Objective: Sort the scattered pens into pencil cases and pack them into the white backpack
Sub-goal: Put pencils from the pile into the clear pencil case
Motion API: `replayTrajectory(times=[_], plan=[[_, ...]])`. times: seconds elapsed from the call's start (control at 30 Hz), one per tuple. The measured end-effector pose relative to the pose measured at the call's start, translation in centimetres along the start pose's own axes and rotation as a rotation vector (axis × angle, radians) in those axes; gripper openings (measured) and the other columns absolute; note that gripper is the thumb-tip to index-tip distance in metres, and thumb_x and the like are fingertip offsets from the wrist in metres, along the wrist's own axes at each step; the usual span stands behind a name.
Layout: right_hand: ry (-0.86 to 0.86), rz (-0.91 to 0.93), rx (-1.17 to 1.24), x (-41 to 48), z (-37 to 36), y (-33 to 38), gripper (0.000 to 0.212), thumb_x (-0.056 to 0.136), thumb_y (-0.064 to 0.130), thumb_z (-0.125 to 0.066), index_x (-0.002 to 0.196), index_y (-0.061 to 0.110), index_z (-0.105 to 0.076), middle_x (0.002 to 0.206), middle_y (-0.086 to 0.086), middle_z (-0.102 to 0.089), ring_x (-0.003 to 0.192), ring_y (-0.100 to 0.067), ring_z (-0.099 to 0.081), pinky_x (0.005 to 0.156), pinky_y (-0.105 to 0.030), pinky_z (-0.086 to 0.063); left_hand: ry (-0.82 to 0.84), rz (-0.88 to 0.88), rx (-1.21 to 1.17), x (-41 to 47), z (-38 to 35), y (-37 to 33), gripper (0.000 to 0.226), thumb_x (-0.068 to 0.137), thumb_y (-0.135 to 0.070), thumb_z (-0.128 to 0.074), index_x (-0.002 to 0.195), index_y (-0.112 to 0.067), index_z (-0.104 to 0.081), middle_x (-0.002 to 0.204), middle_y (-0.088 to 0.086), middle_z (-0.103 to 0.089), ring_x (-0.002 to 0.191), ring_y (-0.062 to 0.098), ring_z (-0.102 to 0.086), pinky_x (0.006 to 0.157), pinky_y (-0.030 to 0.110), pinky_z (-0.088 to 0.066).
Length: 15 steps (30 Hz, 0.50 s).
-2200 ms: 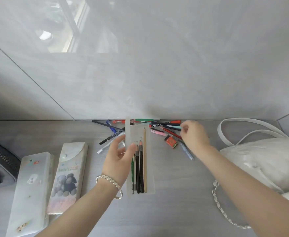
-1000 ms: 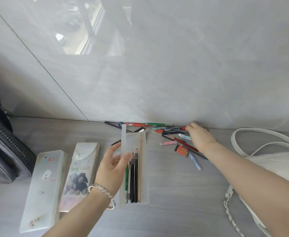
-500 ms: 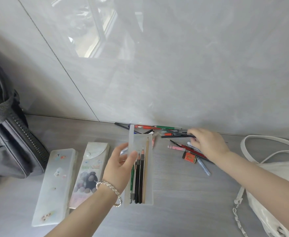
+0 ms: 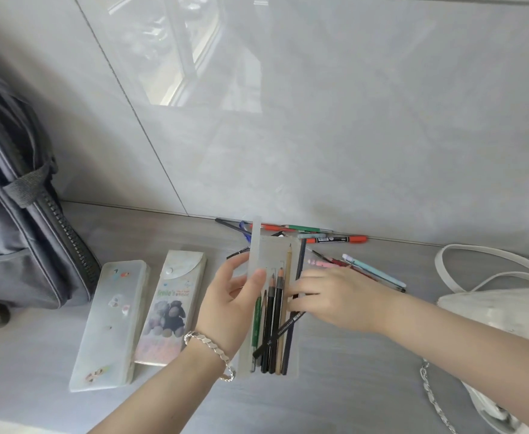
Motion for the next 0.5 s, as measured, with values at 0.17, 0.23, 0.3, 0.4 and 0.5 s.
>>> replayTrajectory(times=[0.17, 0.23, 0.3, 0.4, 0.5], plan=[[-0.163, -0.150, 0.183, -0.7, 2.0, 1.2, 0.027, 0.090, 0.019, -0.044, 0.111, 0.017, -0.061, 0.112, -0.002, -0.059, 0.089, -0.014, -0.052, 0.077, -0.030, -0.049, -0.004, -0.021, -0.009, -0.4, 0.5, 0.3, 0.021, 0.087, -0.025, -0.056, 0.086, -0.045, -0.051, 0.066, -0.013, -0.069, 0.060, -0.013, -0.060, 0.089, 0.043, -0.051], [-0.192, -0.271, 0.214, -1.3, 2.7, 1.3, 0.029, 0.094, 0.028, -0.038, 0.119, 0.021, -0.050, 0.109, 0.002, -0.047, 0.084, -0.016, -0.053, 0.075, -0.026, -0.044, 0.001, -0.030, 0.009, -0.5, 0.6, 0.5, 0.020, 0.087, -0.025, -0.056, 0.086, -0.045, -0.050, 0.061, -0.019, -0.070, 0.063, -0.016, -0.060, 0.088, 0.040, -0.052], [-0.163, -0.290, 0.146, -1.8, 2.6, 1.3, 0.031, 0.090, 0.019, -0.039, 0.118, 0.026, -0.047, 0.098, 0.002, -0.046, 0.077, -0.014, -0.048, 0.070, -0.025, -0.037, 0.012, -0.023, 0.020, -0.5, 0.7, 0.7, 0.020, 0.087, -0.026, -0.056, 0.086, -0.046, -0.051, 0.061, -0.024, -0.069, 0.065, -0.015, -0.061, 0.090, 0.043, -0.051], [-0.095, -0.175, -0.080, -1.8, 1.9, 1.5, 0.051, 0.073, 0.000, -0.035, 0.104, 0.033, -0.057, 0.078, 0.004, -0.055, 0.075, -0.015, -0.048, 0.078, -0.029, -0.031, 0.028, -0.008, 0.059, -0.7, 0.7, 0.9, 0.023, 0.087, -0.028, -0.057, 0.086, -0.049, -0.049, 0.076, -0.012, -0.071, 0.076, 0.001, -0.064, 0.092, 0.047, -0.050], [-0.022, -0.051, -0.215, -0.9, 0.9, 1.9, 0.061, 0.068, -0.004, -0.034, 0.102, 0.035, -0.066, 0.086, 0.003, -0.062, 0.089, -0.019, -0.055, 0.102, -0.042, -0.028, 0.062, -0.007, 0.068, -0.9, 0.4, 1.0, 0.021, 0.087, -0.027, -0.057, 0.086, -0.047, -0.050, 0.078, -0.005, -0.068, 0.076, 0.014, -0.061, 0.090, 0.048, -0.051]])
Point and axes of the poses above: each hand's wrist, its own x-axis towards the middle knuckle, its own z-axis out of the back of the hand, y = z × x, the point moved 2 cm from there along x, towards the middle knuckle
